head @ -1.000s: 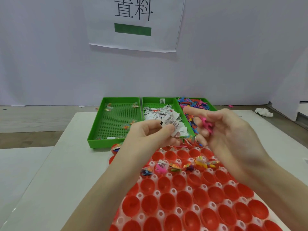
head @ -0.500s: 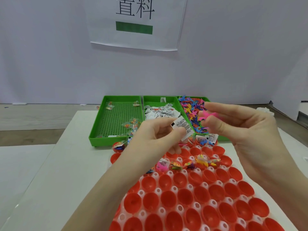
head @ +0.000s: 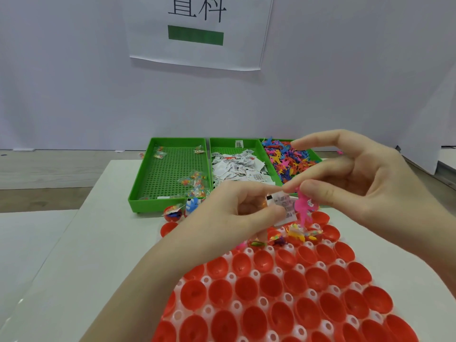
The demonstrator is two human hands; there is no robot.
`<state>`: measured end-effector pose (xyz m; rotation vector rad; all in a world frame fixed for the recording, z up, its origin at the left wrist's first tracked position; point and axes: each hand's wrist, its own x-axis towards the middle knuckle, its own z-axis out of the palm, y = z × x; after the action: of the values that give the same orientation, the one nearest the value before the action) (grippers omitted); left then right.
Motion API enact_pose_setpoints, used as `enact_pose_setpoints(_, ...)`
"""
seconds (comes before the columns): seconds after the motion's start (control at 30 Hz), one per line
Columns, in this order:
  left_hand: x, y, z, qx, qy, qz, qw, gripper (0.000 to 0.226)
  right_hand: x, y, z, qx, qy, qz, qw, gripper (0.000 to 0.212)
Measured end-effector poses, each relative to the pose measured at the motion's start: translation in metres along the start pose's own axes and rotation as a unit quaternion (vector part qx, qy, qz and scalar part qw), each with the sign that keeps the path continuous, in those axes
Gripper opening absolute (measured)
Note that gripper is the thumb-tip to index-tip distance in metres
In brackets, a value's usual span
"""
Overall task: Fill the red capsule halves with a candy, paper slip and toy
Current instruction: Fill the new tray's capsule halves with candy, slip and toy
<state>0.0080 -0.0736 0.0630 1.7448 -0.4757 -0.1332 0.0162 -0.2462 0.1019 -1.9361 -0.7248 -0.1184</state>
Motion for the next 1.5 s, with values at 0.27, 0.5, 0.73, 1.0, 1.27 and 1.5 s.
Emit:
enact_pose_setpoints(0.27, -0.002, 0.003, 0.0, -0.043, -0.099, -0.011, 0.994, 0.025, -0.004, 0.002, 0.007, 0.015, 0.003, 0.003, 1.0, 0.043)
enact_pose_setpoints(0.5, 0.001, 0.001, 0.004, -0.051, -0.059, 0.006, 0.997, 0.025, -0.003, 0.005, 0.008, 0.061, 0.047, 0.023, 0.997, 0.036)
enact_pose_setpoints(0.73, 0.016, 0.006, 0.018, 0.079, -0.011, 0.081, 0.994, 0.02, 0.002, 0.009, -0.012, 0.011, 0.038, 0.023, 0.999, 0.029)
enact_pose_setpoints(1.0, 0.071, 0.0, 0.043, 0.223, -0.012, 0.117, 0.968, 0.02, -0.001, 0.05, -0.044, -0.031, 0.06, 0.084, 0.994, 0.034)
enact_pose_setpoints(1.27, 0.095, -0.038, 0.086, 0.16, 0.019, 0.005, 0.987, 0.037, -0.018, 0.098, -0.052, -0.109, 0.096, 0.15, 0.978, 0.042)
enact_pose_setpoints(1.5, 0.099, -0.051, 0.086, 0.395, 0.014, 0.025, 0.918, 0.034, -0.034, 0.136, -0.041, -0.133, 0.144, 0.18, 0.964, 0.026)
